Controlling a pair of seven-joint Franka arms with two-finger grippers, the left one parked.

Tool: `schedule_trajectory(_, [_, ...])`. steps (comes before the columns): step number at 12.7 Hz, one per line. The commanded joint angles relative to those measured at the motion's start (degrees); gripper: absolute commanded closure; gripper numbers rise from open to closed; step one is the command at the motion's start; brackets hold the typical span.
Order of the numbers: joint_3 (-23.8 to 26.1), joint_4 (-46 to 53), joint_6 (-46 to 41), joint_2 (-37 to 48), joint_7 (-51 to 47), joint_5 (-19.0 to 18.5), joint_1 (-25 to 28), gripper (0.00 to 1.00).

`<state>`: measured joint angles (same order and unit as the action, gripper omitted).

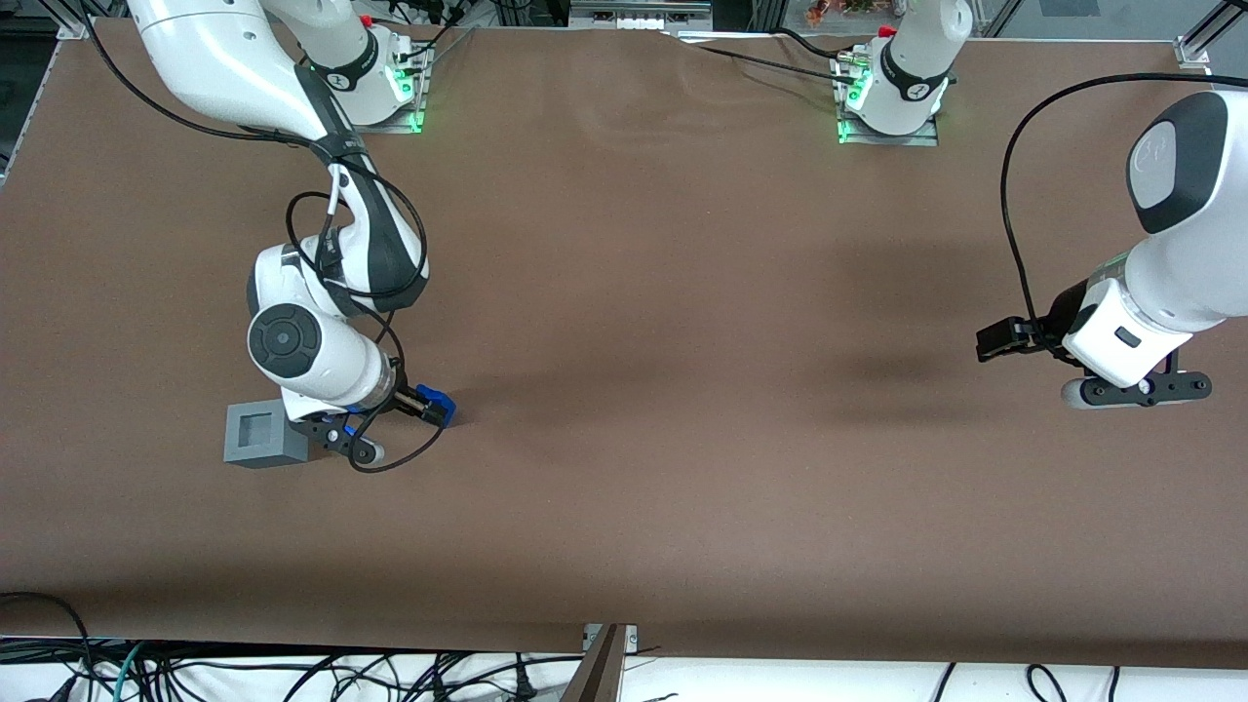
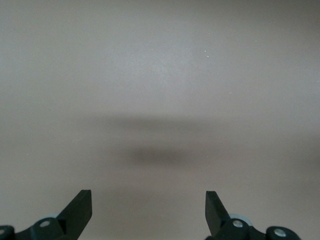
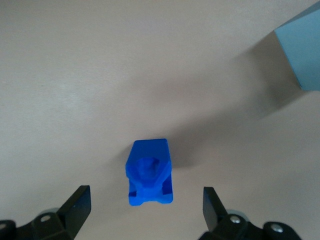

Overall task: Insert blue part into gray base with right arm
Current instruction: 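Lower the right gripper and close it on the blue part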

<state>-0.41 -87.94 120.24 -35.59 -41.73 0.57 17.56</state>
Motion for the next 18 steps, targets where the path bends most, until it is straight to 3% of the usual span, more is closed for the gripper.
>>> schedule_trajectory(1, [-0.38, -0.04, 0.26, -0.97, -0.64, 0.22, 0.1, 0.01])
schedule_trajectory(16, [-0.29, -1.71, 3.78, -4.31, -0.55, 0.31, 0.8, 0.01])
schedule_trajectory(18, [-0.29, -1.71, 3.78, -4.31, -0.64, 0.4, 0.8, 0.08])
